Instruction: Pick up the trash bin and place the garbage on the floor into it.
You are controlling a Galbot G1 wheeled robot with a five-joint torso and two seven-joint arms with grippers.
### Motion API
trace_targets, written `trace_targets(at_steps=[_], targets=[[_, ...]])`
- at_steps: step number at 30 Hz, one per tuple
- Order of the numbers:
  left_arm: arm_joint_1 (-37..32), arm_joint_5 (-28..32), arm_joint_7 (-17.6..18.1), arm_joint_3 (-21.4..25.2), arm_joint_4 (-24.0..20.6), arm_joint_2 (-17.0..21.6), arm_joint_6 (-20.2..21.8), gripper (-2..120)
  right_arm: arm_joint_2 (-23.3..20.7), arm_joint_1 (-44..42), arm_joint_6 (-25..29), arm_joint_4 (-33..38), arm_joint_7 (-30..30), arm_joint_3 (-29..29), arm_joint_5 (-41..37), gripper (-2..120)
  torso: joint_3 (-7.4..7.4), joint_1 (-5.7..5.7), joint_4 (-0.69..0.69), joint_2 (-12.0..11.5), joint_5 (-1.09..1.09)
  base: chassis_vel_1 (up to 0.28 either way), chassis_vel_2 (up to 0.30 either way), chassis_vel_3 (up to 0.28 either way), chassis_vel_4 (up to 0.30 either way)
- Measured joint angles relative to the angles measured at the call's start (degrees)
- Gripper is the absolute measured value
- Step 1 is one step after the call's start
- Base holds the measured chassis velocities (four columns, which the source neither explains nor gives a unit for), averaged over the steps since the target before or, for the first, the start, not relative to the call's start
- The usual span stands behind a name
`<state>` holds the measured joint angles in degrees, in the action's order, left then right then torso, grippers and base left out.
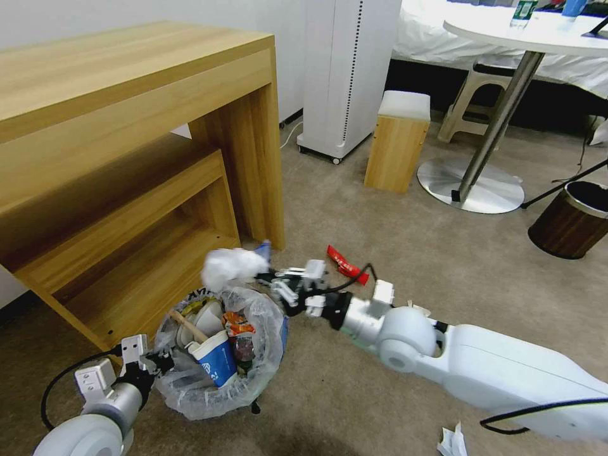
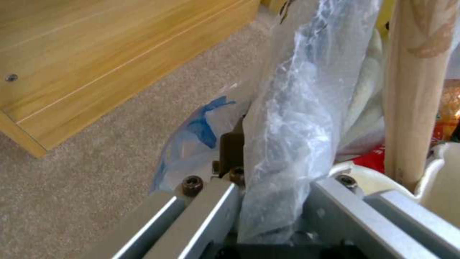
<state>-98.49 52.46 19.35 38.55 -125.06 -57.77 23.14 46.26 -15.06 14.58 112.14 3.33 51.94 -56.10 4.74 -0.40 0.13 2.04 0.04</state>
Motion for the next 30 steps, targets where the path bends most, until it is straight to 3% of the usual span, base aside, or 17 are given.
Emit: trace_targets(at_steps=[5, 11, 30], targets=[[-0.7, 0.2, 0.1, 0.4, -1.0, 0.1, 0.2, 0, 3.1, 3.8, -1.5, -2.4, -3.7, 8.5, -1.2, 0, 0.0, 0.0, 0.0, 0.0, 0.01, 0.0, 0.0, 0.0, 0.0], [-1.1, 0.9, 0.3, 0.6, -1.4, 1.3, 0.3, 0, 5.3, 4.7, -3.5, -3.1, -7.1, 11.9, -2.0, 0, 0.0, 0.0, 0.01, 0.0, -0.01, 0.0, 0.0, 0.0, 0.0], [-0.2, 2.2, 0.7, 0.3, -1.0, 2.6, 0.4, 0, 6.3, 1.9, -7.5, -5.5, -14.9, 12.7, -2.1, 3, 0.0, 0.0, 0.01, 0.0, 0.0, 0.0, 0.0, 0.0, 0.0]])
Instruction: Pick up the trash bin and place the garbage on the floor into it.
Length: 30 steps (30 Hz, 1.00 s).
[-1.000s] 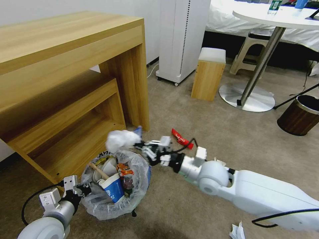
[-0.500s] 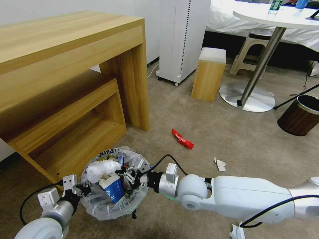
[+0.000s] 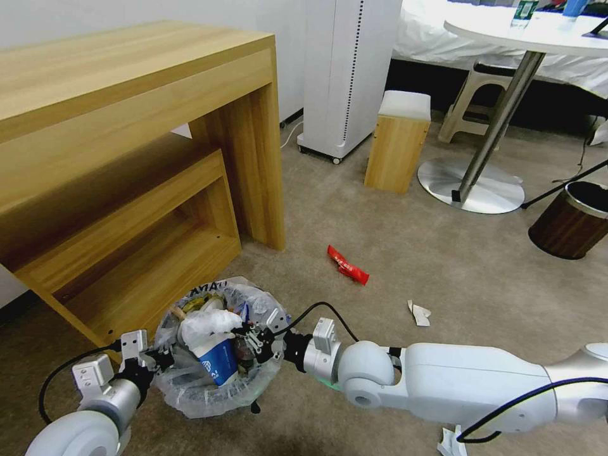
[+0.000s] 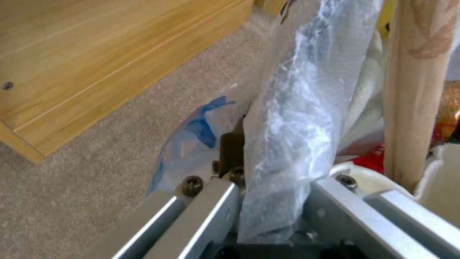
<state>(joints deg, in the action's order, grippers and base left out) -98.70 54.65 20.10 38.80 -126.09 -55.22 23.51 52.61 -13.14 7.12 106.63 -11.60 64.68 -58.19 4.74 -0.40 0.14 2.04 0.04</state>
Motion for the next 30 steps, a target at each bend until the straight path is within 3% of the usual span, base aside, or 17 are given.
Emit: trace_targets(at_steps=[5, 8, 17, 24, 30], targets=[[0.0, 0.1, -0.1, 0.1, 0.2, 0.2, 0.0, 0, 0.0, -0.6, -0.7, 0.0, -0.9, -0.1, 0.0, 13, 0.0, 0.0, 0.0, 0.0, 0.0, 0.0, 0.0, 0.0, 0.0], [0.0, 0.2, -0.1, 0.1, 0.7, 0.3, -0.1, 0, -0.3, -1.1, -0.8, 0.7, -1.2, -0.6, -0.1, 29, 0.0, 0.0, 0.0, 0.0, -0.01, 0.0, 0.0, 0.0, 0.0], [0.0, 0.2, -0.2, -0.1, 0.9, 0.3, -0.1, 0, -0.6, -1.5, -1.0, 1.7, -1.6, -1.2, -0.1, 57, 0.0, 0.0, 0.0, 0.0, 0.0, 0.0, 0.0, 0.0, 0.0], [-0.4, -0.1, -0.1, -0.1, 0.8, 0.2, -0.1, 0, -0.2, -2.2, -1.1, 2.5, -2.5, -2.2, -0.4, 87, 0.0, 0.0, 0.0, 0.0, 0.0, 0.0, 0.0, 0.0, 0.0], [-0.4, -0.4, -0.1, -0.4, 0.7, -0.2, -0.1, 0, 0.7, -2.9, -1.4, 2.4, -3.0, -3.1, -0.8, 99, 0.0, 0.0, 0.0, 0.0, 0.0, 0.0, 0.0, 0.0, 0.0]])
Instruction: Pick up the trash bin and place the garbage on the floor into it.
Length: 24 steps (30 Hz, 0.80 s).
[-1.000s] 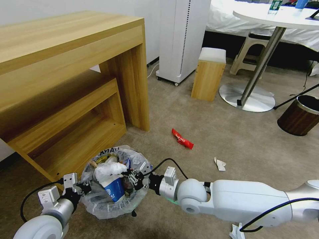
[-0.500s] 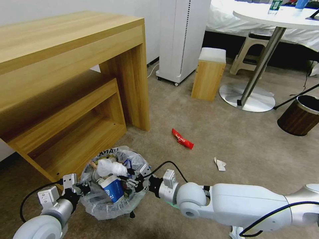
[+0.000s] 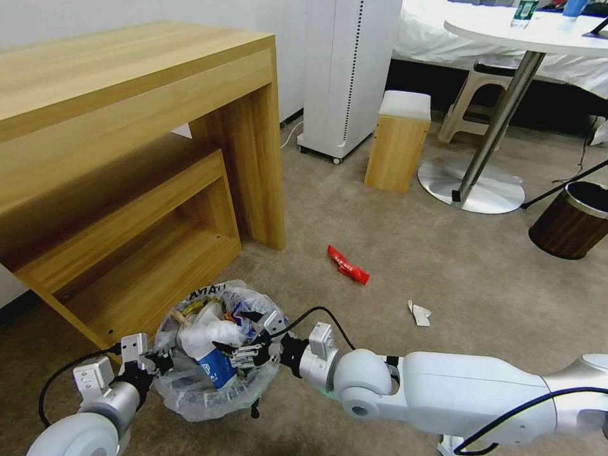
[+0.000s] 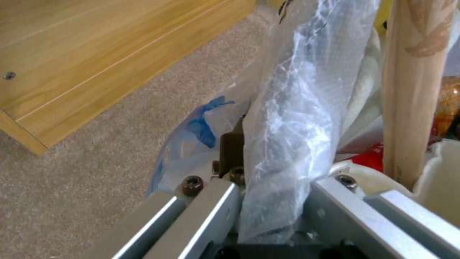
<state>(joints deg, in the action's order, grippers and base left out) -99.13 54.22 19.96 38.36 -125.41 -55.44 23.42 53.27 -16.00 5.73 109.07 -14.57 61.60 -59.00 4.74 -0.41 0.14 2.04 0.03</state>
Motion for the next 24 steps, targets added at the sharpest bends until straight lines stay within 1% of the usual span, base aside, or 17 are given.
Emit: trace_targets(at_steps=[3, 8, 11, 12, 14, 15, 16, 19, 20, 21, 23, 24], targets=[[0.0, 0.0, 0.0, 0.0, -0.1, 0.0, 0.1, 0, 1.1, -0.9, 0.1, -0.8, -0.3, -0.6, -0.5, 100, 0.0, 0.0, 0.0, 0.0, 0.0, 0.0, 0.0, 0.0, 0.0], [-0.2, 0.0, 0.0, 0.0, 0.0, 0.7, 0.3, 0, 1.6, -1.6, 0.1, -1.0, -0.4, -0.8, -0.5, 99, 0.0, 0.0, 0.0, 0.0, 0.0, 0.0, 0.0, 0.0, 0.0], [-0.3, 0.5, 0.1, -0.1, 0.6, 2.4, 0.9, 0, 1.8, -1.6, 0.2, -1.1, -0.4, -1.1, -0.5, 99, 0.0, 0.0, -0.01, 0.0, 0.01, 0.0, 0.0, 0.0, 0.0], [-0.3, 0.5, 0.1, -0.1, 0.6, 2.4, 0.9, 0, 1.8, -1.6, 0.2, -1.1, -0.4, -1.1, -0.5, 99, 0.0, 0.0, -0.01, 0.0, 0.01, 0.0, 0.0, 0.0, 0.0], [-0.1, 1.4, 0.3, -0.2, 1.0, 4.2, 1.4, 0, 1.8, -1.6, 0.3, -1.1, -0.4, -1.3, -0.6, 99, 0.0, 0.0, -0.01, 0.0, 0.01, 0.0, 0.0, 0.0, 0.0], [0.2, 2.6, 0.7, -0.3, 1.3, 6.2, 2.0, 0, 1.8, -1.6, 0.3, -1.0, -0.4, -1.5, -0.6, 98, 0.0, 0.0, 0.0, 0.0, 0.01, 0.0, 0.0, 0.0, 0.0], [0.2, 2.6, 0.7, -0.3, 1.3, 6.2, 2.0, 0, 1.8, -1.6, 0.3, -1.0, -0.4, -1.5, -0.6, 98, 0.0, 0.0, 0.0, 0.0, 0.01, 0.0, 0.0, 0.0, 0.0], [0.5, 5.2, 1.1, -0.3, 1.9, 11.1, 3.1, 0, 1.4, -1.8, 0.3, -0.8, -0.3, -2.2, -0.6, 98, 0.0, 0.0, 0.0, 0.0, 0.01, 0.0, 0.0, 0.0, 0.0], [0.5, 5.2, 1.1, -0.3, 1.9, 11.1, 3.1, 0, 1.4, -1.8, 0.3, -0.8, -0.3, -2.2, -0.6, 98, 0.0, 0.0, 0.0, 0.0, 0.01, 0.0, 0.0, 0.0, 0.0], [0.5, 5.8, 1.2, -0.3, 2.0, 12.0, 3.3, 0, 1.3, -1.8, 0.4, -0.7, -0.3, -2.3, -0.6, 98, 0.0, 0.0, 0.0, 0.0, 0.01, 0.0, 0.0, 0.0, 0.0], [1.0, 8.6, 1.7, -0.4, 2.2, 15.1, 4.1, 0, 1.0, -1.9, 0.4, -0.6, -0.2, -2.7, -0.6, 98, 0.0, 0.0, 0.0, 0.0, 0.0, 0.0, 0.0, 0.0, 0.0], [1.0, 8.6, 1.7, -0.4, 2.2, 15.1, 4.1, 0, 1.0, -1.9, 0.4, -0.6, -0.2, -2.7, -0.6, 98, 0.0, 0.0, 0.0, 0.0, 0.0, 0.0, 0.0, 0.0, 0.0]])
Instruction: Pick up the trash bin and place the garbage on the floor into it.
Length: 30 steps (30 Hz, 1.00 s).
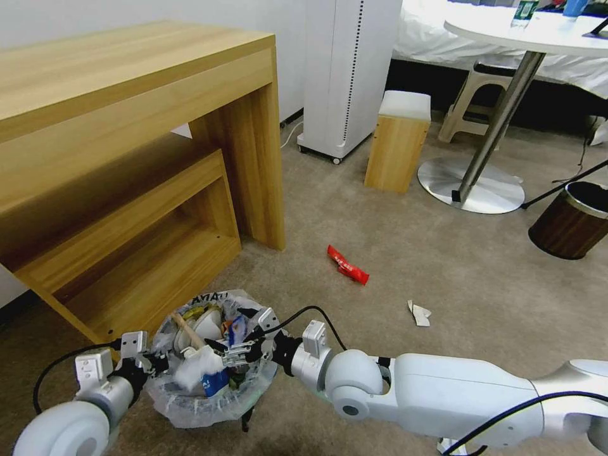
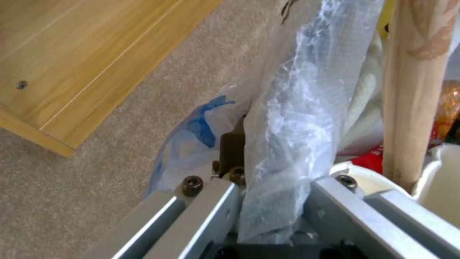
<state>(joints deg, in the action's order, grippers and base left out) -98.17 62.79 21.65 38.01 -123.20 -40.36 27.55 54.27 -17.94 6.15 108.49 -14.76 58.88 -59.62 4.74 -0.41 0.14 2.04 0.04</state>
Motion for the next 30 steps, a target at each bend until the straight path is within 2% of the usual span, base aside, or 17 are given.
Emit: trace_targets(at_steps=[3, 11, 21, 26, 28, 29, 30], targets=[[0.2, 2.8, 0.1, -0.3, 0.1, 3.2, 0.9, 0, -0.5, -0.2, 0.1, 0.3, 0.0, -0.8, 0.0, 98, 0.0, 0.0, 0.01, 0.0, 0.0, 0.0, 0.0, 0.0, 0.0], [0.1, 5.4, 0.5, -1.3, -0.1, 5.3, 1.9, 0, -0.9, -0.3, 0.2, 1.0, 0.0, -2.8, -0.3, 98, 0.0, 0.0, 0.0, 0.0, 0.0, 0.0, 0.0, 0.0, 0.0], [-0.2, 5.8, 0.8, -1.4, -0.2, 5.8, 1.9, 0, -0.8, -1.1, 0.2, 0.9, -0.1, -4.6, -0.4, 98, 0.0, 0.0, 0.0, 0.0, 0.0, 0.0, 0.0, 0.0, 0.0], [0.0, 5.8, 0.8, -1.3, -0.2, 5.5, 1.9, 0, -1.0, -1.4, 0.3, 1.5, -0.8, -7.8, -1.5, 98, 0.0, 0.0, 0.0, 0.0, 0.0, 0.0, 0.0, 0.0, 0.0], [-0.1, 5.8, 0.8, -1.0, -0.2, 5.5, 1.9, 0, -1.6, -1.6, 0.4, 1.9, -1.1, -9.8, -1.8, 99, 0.0, 0.0, -0.01, 0.0, 0.0, 0.0, 0.0, 0.0, 0.0], [-0.1, 5.8, 0.8, -0.8, -0.2, 5.5, 1.9, 0, -2.5, -2.2, 0.6, 2.2, -1.4, -12.7, -2.3, 99, 0.0, 0.0, -0.01, 0.0, 0.0, 0.0, 0.0, 0.0, 0.0], [-0.1, 5.8, 0.8, -0.8, -0.2, 5.5, 1.9, 0, -2.5, -2.2, 0.6, 2.2, -1.4, -12.7, -2.3, 99, 0.0, 0.0, -0.01, 0.0, 0.0, 0.0, 0.0, 0.0, 0.0]])
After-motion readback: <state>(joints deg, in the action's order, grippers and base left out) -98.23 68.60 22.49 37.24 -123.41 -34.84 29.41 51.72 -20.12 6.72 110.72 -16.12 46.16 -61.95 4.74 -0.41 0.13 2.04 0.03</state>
